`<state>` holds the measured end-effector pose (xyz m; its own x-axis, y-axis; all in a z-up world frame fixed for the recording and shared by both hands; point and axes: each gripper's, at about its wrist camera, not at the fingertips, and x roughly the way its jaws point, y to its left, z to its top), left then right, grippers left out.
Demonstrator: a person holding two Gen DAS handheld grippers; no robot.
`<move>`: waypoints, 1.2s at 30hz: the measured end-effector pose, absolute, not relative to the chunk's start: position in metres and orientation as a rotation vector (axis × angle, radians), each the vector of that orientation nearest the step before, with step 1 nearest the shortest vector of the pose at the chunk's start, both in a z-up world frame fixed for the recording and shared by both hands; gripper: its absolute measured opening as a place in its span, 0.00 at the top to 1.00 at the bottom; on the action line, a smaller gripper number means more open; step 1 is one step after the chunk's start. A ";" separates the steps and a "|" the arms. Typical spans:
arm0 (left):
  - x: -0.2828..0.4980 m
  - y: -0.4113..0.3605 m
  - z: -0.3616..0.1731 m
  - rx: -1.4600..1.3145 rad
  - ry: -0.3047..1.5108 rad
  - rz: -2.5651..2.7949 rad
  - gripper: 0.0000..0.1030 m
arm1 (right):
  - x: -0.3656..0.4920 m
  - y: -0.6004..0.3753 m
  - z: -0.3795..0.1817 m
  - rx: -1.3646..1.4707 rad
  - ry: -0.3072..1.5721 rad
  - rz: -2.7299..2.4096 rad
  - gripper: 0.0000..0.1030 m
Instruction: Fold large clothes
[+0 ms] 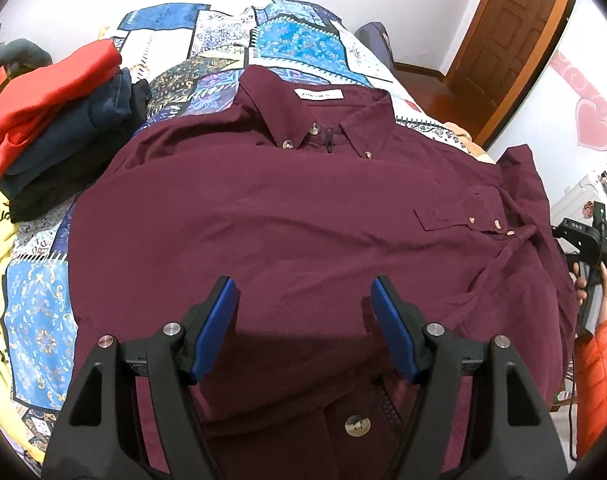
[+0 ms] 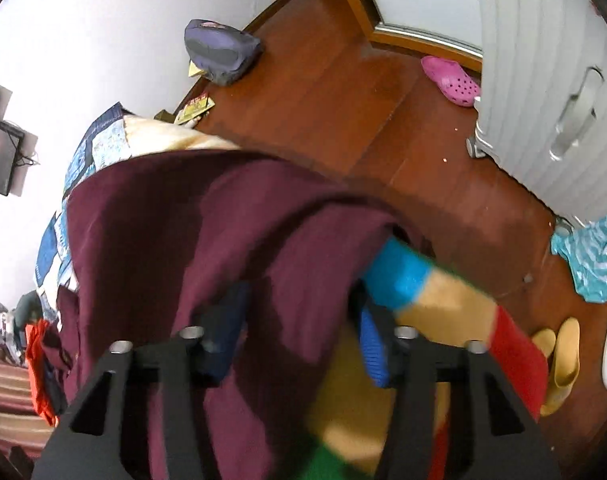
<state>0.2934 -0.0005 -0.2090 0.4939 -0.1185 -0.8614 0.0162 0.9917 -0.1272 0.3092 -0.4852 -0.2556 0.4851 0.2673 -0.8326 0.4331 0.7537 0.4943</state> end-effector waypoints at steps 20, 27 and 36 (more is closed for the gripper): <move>0.270 0.027 -0.184 -0.159 0.968 -0.080 0.33 | 0.250 -0.336 -0.045 0.427 0.656 0.391 0.97; 0.254 0.042 -0.178 -0.176 0.949 -0.089 0.33 | 0.243 -0.229 -0.090 0.258 0.845 0.537 0.97; 0.236 0.057 -0.185 -0.178 0.967 -0.067 0.33 | 0.250 -0.184 -0.162 0.213 1.120 0.496 0.94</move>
